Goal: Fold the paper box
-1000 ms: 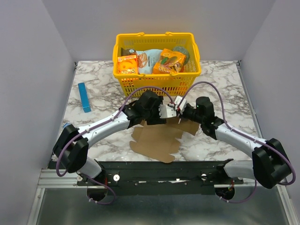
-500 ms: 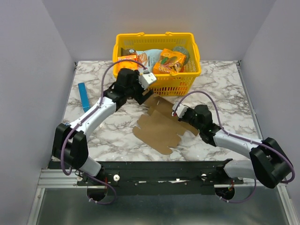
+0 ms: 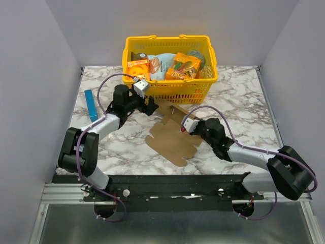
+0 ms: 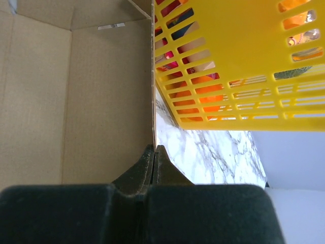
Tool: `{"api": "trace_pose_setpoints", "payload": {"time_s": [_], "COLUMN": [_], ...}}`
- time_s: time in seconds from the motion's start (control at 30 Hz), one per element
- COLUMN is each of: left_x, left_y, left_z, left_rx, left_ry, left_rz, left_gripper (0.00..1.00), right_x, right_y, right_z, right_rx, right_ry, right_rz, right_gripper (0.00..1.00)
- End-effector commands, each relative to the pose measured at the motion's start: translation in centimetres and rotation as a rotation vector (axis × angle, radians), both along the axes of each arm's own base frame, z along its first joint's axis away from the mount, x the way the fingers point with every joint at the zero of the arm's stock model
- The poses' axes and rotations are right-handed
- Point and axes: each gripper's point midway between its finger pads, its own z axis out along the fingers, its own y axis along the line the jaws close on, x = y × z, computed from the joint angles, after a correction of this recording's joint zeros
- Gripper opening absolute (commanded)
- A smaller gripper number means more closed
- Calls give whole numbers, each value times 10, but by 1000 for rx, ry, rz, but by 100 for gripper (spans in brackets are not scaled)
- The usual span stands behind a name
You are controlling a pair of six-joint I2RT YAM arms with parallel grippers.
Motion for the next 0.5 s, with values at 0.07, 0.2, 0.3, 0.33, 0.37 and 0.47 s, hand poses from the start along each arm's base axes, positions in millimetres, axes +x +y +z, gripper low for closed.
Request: {"api": "trace_pose_setpoints", "payload": {"time_s": [0.07,0.2,0.3,0.33,0.37,0.47], "left_x": [8,11,14,15,18,23], "left_y": [6,1,1,0,1,4], "left_z": [-6,-21,-32,-39,-39,-47], "left_rx": [-141,-157,-164,-161,-159,-148], "left_ry": [24,71,97,115,116,139], "left_rz": [-71,-103,-95,-93,-84,-43], "left_gripper": [94,91,90,90,90,89], "right_x": [-3,-4,-5,-5,-5,-6], "right_y": [-4,-5,-4,-5,-5,-5], "right_z": [-3,-4,-3,-3,-3,-2], "right_rx": [-36,-36,-36,-36,-37,-33], "right_ry": [-15,-12,-17,-18,-19,-18], "right_rz": [-20,-20,-18,-21,-17,-17], "right_gripper": [1,1,1,1,1,1]}}
